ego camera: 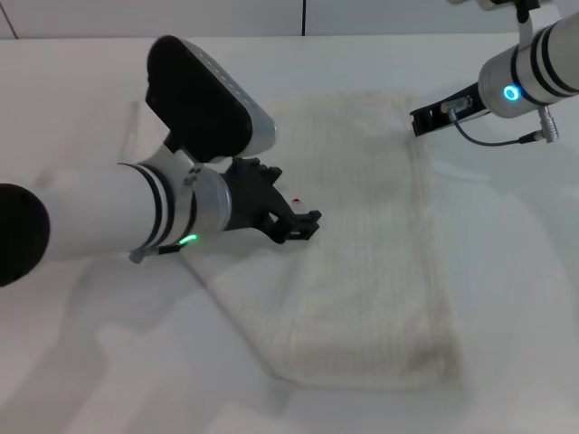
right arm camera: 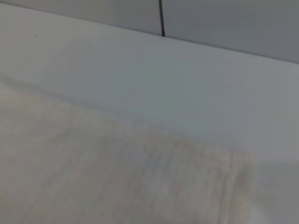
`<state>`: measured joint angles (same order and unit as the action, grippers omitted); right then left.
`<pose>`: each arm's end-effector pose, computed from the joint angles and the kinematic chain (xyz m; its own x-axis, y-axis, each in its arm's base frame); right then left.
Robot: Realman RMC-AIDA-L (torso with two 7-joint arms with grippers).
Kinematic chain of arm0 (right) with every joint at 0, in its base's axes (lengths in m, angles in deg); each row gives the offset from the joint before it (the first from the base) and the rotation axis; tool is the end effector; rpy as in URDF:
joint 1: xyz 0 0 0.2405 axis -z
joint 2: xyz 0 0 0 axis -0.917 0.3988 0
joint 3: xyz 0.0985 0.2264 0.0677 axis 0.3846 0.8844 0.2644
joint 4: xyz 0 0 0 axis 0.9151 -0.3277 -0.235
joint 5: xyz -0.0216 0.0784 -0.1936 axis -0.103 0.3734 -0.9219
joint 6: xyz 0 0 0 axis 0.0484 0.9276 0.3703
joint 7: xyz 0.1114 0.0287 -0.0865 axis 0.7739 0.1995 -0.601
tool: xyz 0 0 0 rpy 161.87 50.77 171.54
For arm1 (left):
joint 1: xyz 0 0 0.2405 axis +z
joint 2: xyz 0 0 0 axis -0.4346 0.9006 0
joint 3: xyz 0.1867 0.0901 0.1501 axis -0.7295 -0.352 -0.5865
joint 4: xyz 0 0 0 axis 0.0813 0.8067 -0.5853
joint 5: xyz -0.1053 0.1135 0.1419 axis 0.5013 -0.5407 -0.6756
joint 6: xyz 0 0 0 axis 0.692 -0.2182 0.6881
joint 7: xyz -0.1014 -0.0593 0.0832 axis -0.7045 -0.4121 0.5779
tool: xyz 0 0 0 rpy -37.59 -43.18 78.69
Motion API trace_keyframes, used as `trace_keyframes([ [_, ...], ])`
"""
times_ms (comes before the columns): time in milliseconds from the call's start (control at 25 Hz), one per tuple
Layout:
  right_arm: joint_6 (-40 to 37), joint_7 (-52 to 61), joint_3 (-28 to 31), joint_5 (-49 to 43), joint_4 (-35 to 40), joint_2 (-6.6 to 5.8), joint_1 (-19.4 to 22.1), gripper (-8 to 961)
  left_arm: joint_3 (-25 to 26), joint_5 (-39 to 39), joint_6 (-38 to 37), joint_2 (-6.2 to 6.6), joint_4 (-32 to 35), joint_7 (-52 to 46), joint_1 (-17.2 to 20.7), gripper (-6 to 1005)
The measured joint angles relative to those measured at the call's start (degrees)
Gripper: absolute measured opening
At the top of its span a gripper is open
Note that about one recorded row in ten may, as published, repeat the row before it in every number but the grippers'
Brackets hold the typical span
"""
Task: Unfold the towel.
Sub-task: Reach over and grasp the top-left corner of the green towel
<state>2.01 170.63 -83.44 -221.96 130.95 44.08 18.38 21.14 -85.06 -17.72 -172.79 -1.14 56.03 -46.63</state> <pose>0.2111 0.4424 -0.0247 0.5750 -0.7972 -0.1841 -0.7166 -0.3821 -0.5835 -0.1588 0.3310 -0.0943 0.9419 0.3298 0.0642 0.3131 -0.7923 -0.5236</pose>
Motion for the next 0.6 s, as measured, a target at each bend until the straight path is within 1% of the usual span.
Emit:
trace_keyframes([
  [160,-0.27,0.01,0.03,0.00,0.08,0.06,-0.03,-1,-1.49,1.05,-2.86,-0.03,2.75,0.00,-1.13,784],
  [280,-0.31,0.01,-0.19,0.01,0.09,0.12,-0.04,-2,-3.02,1.17,-5.51,-0.04,5.93,0.04,-2.76,784],
  [600,-0.38,0.46,-1.52,0.03,0.25,0.22,-0.05,-2,-3.79,2.15,-6.84,-0.21,10.01,-0.04,-5.35,783],
])
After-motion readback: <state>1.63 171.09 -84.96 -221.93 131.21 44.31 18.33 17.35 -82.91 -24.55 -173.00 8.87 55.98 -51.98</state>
